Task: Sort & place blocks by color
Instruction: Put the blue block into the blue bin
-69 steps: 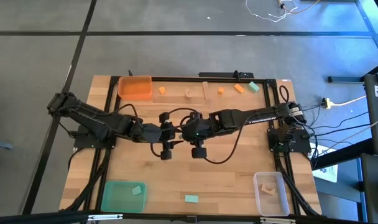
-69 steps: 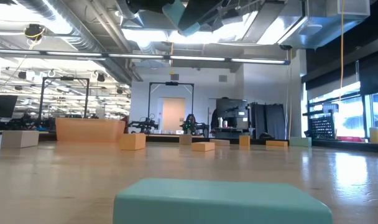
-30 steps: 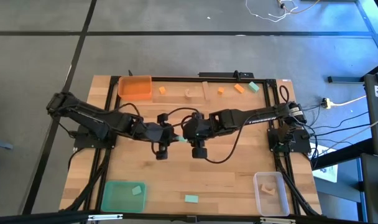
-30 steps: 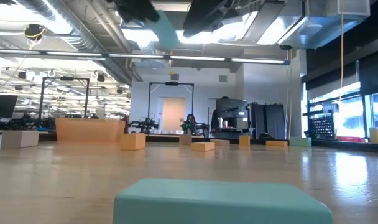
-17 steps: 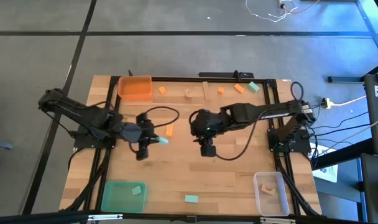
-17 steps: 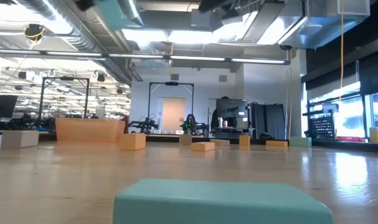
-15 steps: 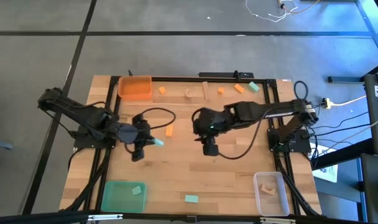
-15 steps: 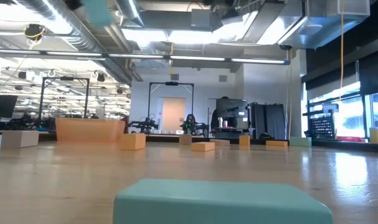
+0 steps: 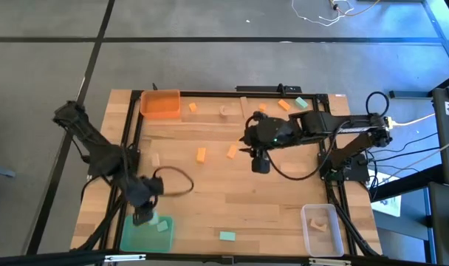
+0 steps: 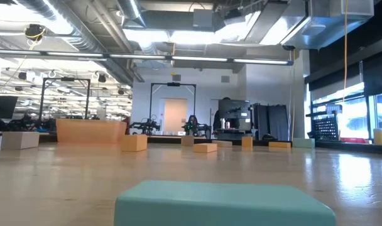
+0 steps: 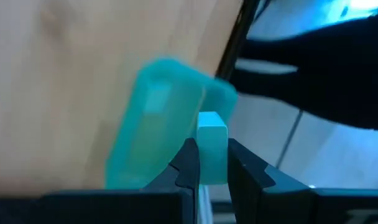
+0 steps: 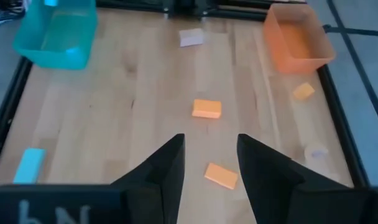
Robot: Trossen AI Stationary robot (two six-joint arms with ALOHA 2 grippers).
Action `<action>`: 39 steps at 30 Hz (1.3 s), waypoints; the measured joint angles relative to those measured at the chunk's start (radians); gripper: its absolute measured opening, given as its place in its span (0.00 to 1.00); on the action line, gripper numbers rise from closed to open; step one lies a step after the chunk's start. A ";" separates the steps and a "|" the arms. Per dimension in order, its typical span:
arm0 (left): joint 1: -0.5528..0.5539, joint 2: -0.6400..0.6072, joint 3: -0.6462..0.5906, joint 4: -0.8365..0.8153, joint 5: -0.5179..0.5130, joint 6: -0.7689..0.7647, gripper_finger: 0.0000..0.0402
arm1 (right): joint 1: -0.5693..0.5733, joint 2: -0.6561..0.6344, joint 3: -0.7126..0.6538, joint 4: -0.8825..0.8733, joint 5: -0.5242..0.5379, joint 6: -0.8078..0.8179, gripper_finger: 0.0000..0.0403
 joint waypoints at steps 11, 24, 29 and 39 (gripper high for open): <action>-0.173 0.271 0.000 0.122 0.037 -0.275 0.11 | -0.033 0.004 0.000 0.003 0.002 -0.013 0.36; -0.166 0.450 0.000 0.117 0.042 -0.269 0.12 | -0.033 0.004 0.000 0.012 0.002 -0.049 0.36; -0.157 0.449 0.000 0.117 0.041 -0.268 0.22 | -0.033 0.005 0.000 0.014 0.002 -0.048 0.36; -0.156 0.449 0.000 0.113 0.039 -0.262 0.27 | -0.033 0.005 0.000 -0.001 0.001 -0.046 0.37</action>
